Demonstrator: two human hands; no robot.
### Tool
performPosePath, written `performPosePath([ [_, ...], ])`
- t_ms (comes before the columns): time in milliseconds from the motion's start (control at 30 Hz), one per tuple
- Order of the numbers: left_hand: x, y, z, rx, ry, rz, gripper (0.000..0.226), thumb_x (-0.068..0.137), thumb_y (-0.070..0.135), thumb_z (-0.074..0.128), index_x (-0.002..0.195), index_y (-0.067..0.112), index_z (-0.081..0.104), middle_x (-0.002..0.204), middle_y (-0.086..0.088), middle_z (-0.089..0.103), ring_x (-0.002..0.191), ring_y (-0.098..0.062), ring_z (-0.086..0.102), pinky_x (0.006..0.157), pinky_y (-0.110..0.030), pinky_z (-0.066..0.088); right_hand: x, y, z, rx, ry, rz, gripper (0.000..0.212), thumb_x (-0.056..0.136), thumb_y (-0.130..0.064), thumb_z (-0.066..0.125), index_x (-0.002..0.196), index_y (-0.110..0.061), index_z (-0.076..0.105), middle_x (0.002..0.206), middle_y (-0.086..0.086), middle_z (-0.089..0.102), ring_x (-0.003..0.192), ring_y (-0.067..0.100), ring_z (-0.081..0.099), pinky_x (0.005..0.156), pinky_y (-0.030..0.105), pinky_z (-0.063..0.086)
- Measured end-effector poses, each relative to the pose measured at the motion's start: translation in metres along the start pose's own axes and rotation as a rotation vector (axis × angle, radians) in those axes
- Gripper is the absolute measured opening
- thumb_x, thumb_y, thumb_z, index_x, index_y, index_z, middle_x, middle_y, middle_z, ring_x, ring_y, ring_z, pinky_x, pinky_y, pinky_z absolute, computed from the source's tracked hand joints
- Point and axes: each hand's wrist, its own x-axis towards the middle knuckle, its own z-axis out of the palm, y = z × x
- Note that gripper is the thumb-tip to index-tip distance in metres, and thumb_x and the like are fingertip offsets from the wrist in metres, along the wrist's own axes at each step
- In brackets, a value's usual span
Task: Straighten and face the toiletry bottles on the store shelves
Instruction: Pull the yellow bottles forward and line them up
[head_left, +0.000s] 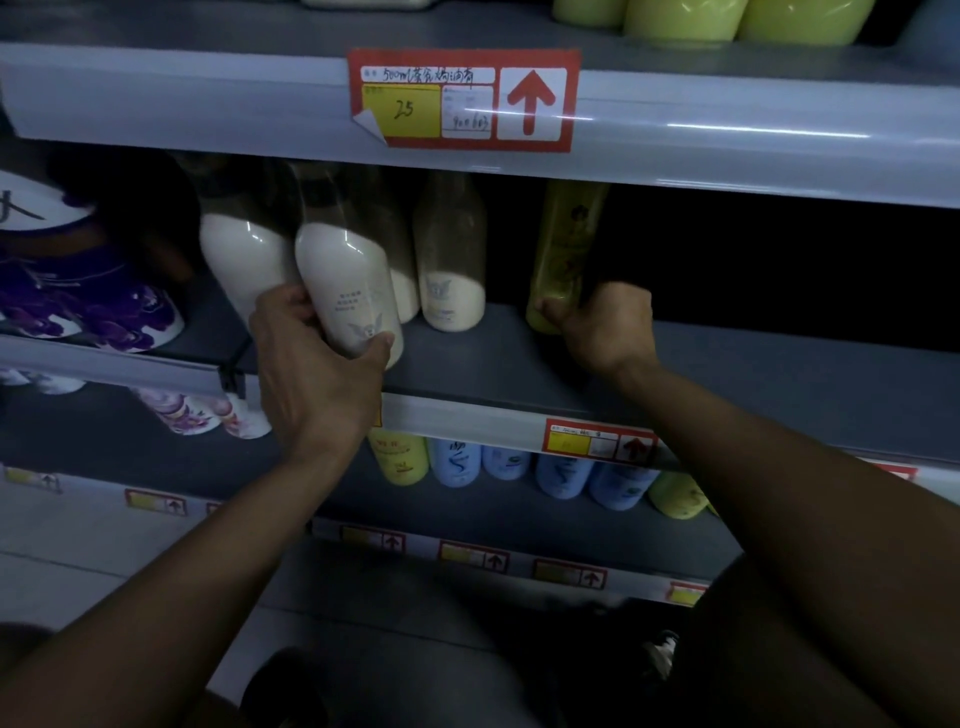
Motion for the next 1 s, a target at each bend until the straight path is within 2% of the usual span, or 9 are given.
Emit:
performPosePath([
  [133,0.0017,-0.0011,-0.0001,0.0,0.0,0.0,0.073,0.068,0.03,0.094,0.126,0.019,0.052,0.128,-0.002,0.057,0.104,-0.008,0.056,0.084,-0.027,0.045,0.0004,-0.0014,0.0023,-0.014,0.001,-0.013,0.052,0.09,-0.05,0.075,0.107,0.0,0.075,0.106,0.022,0.074,0.1,0.037,0.07,0.074,0.035,0.051],
  [233,0.0035,-0.0026,0.0002,-0.002,0.013,0.0,0.073,0.067,0.03,0.094,0.125,0.019,0.052,0.128,-0.002,0.058,0.107,-0.014,0.061,0.085,-0.031,0.049,0.0007,-0.0023,0.0029,-0.023,0.007,-0.017,0.051,0.09,-0.048,0.075,0.103,0.001,0.076,0.103,0.022,0.073,0.097,0.036,0.07,0.068,0.03,0.044],
  [367,0.004,-0.0032,0.0008,0.008,0.031,0.004,0.072,0.067,0.029,0.095,0.123,0.021,0.051,0.127,-0.002,0.057,0.107,-0.021,0.064,0.086,-0.038,0.055,0.0016,-0.0022,0.0038,-0.039,0.013,-0.013,0.049,0.087,-0.046,0.075,0.104,0.0,0.076,0.103,0.022,0.075,0.096,0.037,0.071,0.076,0.036,0.058],
  [467,0.0033,-0.0033,0.0013,0.007,0.038,0.011,0.071,0.067,0.029,0.094,0.123,0.021,0.051,0.126,-0.002,0.057,0.108,-0.022,0.065,0.086,-0.038,0.055,0.002,-0.0007,0.0041,-0.02,0.014,-0.006,0.047,0.087,-0.044,0.076,0.105,-0.001,0.076,0.105,0.022,0.074,0.097,0.037,0.071,0.08,0.041,0.06],
  [600,0.0027,-0.0013,0.0013,0.014,0.049,0.008,0.072,0.066,0.03,0.094,0.123,0.019,0.051,0.127,-0.003,0.055,0.107,-0.024,0.065,0.085,-0.038,0.054,0.0023,-0.0015,0.0046,-0.002,-0.008,-0.015,0.04,0.089,-0.038,0.076,0.109,-0.004,0.075,0.109,0.02,0.074,0.098,0.036,0.07,0.074,0.03,0.053],
  [867,0.0009,0.0026,0.0004,0.022,0.07,-0.014,0.073,0.068,0.029,0.095,0.123,0.016,0.05,0.126,-0.003,0.053,0.104,-0.021,0.061,0.081,-0.031,0.045,0.0048,-0.0019,0.0095,-0.041,-0.019,-0.019,0.047,0.09,-0.043,0.075,0.109,-0.001,0.074,0.108,0.022,0.073,0.1,0.038,0.07,0.079,0.038,0.058],
  [1000,0.0023,0.001,0.0018,0.021,0.081,0.002,0.073,0.066,0.03,0.095,0.122,0.015,0.05,0.124,-0.003,0.053,0.106,-0.021,0.06,0.081,-0.028,0.043,0.0043,-0.0037,0.0105,-0.047,-0.025,-0.017,0.049,0.092,-0.044,0.073,0.107,0.003,0.074,0.107,0.025,0.073,0.1,0.039,0.069,0.071,0.031,0.045],
])
